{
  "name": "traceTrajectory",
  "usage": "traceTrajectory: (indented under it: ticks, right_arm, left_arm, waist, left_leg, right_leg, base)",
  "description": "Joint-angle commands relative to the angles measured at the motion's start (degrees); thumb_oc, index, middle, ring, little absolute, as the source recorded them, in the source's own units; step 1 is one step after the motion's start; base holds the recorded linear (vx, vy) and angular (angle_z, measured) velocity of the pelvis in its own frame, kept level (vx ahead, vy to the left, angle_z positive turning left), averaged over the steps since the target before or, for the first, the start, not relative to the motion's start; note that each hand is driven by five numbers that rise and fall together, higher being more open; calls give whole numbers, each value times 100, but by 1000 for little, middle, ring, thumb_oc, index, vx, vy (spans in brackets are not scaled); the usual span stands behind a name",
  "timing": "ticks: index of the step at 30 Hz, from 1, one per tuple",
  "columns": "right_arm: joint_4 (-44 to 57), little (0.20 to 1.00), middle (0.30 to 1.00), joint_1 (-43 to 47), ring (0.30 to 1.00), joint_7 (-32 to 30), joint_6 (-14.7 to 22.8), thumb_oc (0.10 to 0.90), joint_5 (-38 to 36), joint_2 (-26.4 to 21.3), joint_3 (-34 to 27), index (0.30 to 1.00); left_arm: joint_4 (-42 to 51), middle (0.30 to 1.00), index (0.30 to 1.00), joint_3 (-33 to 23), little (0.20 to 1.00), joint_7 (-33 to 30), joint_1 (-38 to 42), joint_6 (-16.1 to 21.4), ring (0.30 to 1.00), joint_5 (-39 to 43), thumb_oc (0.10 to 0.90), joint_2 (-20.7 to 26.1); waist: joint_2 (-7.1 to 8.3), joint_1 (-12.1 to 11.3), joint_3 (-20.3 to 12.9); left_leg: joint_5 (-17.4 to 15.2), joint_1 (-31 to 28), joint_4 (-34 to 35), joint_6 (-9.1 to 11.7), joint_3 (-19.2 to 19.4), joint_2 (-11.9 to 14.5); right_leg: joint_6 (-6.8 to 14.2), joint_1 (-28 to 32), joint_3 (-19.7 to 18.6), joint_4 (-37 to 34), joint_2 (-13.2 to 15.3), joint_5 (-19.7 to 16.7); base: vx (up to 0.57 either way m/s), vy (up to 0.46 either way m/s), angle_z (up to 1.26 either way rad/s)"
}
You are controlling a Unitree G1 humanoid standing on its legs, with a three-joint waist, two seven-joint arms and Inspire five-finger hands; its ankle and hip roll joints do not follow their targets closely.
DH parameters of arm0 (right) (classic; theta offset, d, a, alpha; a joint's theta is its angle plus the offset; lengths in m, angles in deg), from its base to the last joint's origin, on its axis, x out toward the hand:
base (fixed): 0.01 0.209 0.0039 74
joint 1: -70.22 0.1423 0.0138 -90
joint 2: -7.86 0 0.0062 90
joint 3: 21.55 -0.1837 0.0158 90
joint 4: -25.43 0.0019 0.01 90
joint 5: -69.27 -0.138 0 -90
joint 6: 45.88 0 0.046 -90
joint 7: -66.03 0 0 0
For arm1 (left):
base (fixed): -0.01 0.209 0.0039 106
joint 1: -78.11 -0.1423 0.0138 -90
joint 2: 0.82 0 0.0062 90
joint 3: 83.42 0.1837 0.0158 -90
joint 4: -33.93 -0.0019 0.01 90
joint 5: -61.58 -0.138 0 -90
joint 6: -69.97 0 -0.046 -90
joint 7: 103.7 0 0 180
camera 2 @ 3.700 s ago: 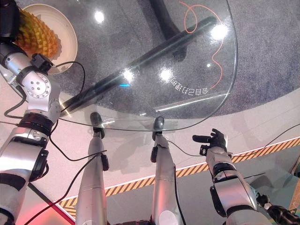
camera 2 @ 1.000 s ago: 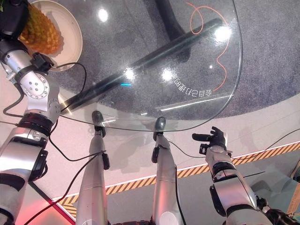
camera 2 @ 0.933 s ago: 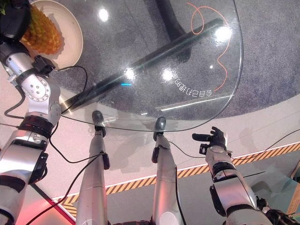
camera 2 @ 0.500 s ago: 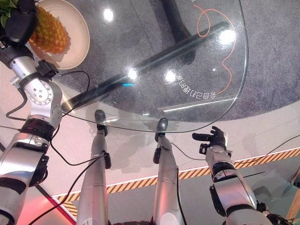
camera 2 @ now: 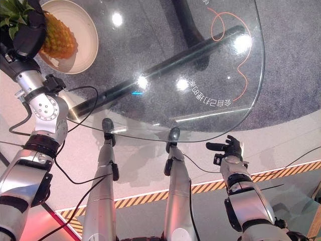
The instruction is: Pick up the fruit to the plate
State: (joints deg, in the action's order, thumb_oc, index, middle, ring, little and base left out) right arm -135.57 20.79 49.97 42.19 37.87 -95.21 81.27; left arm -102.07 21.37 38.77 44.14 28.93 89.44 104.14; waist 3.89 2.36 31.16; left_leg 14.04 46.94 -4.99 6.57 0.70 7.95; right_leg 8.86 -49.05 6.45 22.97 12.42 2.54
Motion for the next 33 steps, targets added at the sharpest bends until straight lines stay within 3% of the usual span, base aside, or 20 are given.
traceTrajectory:
  ticks: [1, 33]
  right_arm:
    - [-250, 900, 900, -282, 900, -301, -23, 800, 117, -249, -135, 900]
    - [-237, 900, 900, -370, 900, -318, -12, 800, 142, -319, -332, 900]
  left_arm:
    - [224, 900, 900, -412, 900, 72, 251, 517, 900, -225, 800, 220]
    - [601, 900, 900, -495, 900, 608, -596, 455, 900, -77, 800, -3]
  waist:
    - [110, -134, -137]
    - [-47, -292, -137]
  left_leg:
    - [-1169, -34, -947, 92, -236, 140]
    - [-1156, 10, -907, 65, -280, 71]
  right_leg:
    - [154, 415, 83, -922, 73, -742]
    - [174, 384, 189, -938, 163, -755]
  base:
    - [0, 0, 0]
    - [-1, -1, 1]
